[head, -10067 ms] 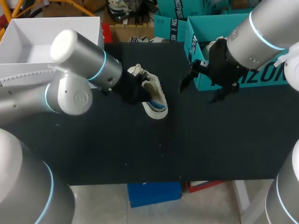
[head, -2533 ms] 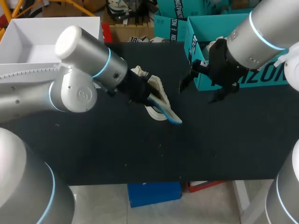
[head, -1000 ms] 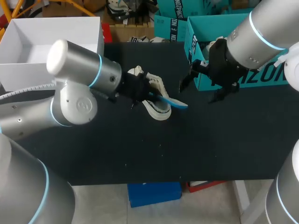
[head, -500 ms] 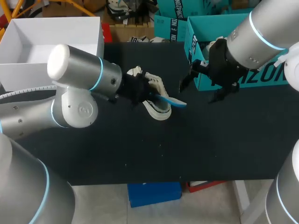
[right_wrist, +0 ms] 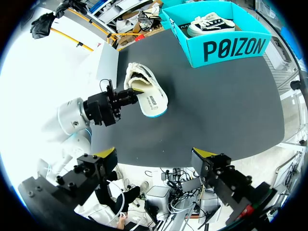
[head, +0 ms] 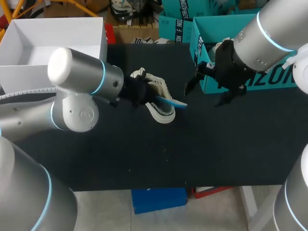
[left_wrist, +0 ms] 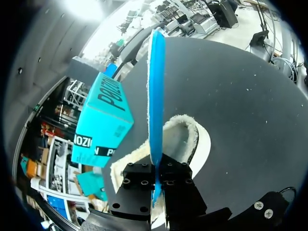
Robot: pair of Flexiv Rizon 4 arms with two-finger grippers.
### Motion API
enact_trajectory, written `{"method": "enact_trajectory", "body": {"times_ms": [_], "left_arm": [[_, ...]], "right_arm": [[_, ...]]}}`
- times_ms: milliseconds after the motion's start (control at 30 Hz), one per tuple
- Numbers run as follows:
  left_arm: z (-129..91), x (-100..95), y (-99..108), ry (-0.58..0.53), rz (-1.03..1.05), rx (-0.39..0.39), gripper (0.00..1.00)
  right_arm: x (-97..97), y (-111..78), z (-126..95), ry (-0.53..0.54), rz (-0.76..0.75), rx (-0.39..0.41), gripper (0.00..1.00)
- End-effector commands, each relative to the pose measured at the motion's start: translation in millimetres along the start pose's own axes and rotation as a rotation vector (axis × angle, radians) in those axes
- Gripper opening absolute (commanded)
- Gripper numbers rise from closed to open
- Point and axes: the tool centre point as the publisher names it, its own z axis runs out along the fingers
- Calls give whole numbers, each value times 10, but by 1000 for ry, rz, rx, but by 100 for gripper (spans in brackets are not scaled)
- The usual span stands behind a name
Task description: Take the shoe out of the shoebox, open the shoe tongue, remove and reinsert the insole, then place the shoe into the shoebox
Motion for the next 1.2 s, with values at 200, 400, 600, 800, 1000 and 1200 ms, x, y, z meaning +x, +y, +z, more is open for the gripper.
{"method": "enact_trajectory", "body": {"times_ms": [200,400,600,800,1000,1200], "left_arm": [[5,-56,110,9,4,-50,0],[-42,-93,198,29,3,-91,0],[-48,-82,223,89,15,-89,0],[-96,-168,178,141,37,-65,0],[-78,-237,116,192,67,-48,0],[10,-190,172,233,75,-61,0]], "right_arm": [[8,0,7,-2,1,0,100],[8,0,7,-2,1,0,100],[8,0,7,-2,1,0,100],[8,0,7,-2,1,0,100],[8,0,7,-2,1,0,100],[8,0,7,-2,1,0,100]]}}
